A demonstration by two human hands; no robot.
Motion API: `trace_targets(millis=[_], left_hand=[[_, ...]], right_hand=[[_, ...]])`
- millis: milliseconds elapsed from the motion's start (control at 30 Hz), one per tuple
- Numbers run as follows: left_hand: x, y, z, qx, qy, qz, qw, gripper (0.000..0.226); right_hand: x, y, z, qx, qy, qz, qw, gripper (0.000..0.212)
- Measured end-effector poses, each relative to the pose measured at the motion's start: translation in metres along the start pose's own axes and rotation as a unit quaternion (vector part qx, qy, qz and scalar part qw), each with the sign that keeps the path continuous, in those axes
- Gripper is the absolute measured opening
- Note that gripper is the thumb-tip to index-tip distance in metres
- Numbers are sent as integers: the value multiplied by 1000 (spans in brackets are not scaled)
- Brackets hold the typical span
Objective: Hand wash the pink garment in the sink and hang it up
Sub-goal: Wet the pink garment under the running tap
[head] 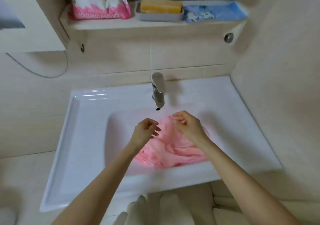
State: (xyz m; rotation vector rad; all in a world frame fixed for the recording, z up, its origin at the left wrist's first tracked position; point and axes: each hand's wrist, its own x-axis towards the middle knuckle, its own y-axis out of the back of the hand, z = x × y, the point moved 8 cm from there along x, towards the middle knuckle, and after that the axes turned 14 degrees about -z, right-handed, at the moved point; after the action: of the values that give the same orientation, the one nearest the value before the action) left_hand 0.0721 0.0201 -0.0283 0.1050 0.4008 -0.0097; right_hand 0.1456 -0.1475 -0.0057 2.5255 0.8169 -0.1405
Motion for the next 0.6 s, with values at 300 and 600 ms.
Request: trace_targets(millis=[300, 600], left_hand=[[13, -23, -63, 102, 168, 47, 979, 21], [3, -43, -103, 208, 268, 27, 940, 34]], right_hand=[[-1, 5, 89, -46, -118, -44, 991, 26], [-12, 22, 155, -301, -243, -55, 920, 34]])
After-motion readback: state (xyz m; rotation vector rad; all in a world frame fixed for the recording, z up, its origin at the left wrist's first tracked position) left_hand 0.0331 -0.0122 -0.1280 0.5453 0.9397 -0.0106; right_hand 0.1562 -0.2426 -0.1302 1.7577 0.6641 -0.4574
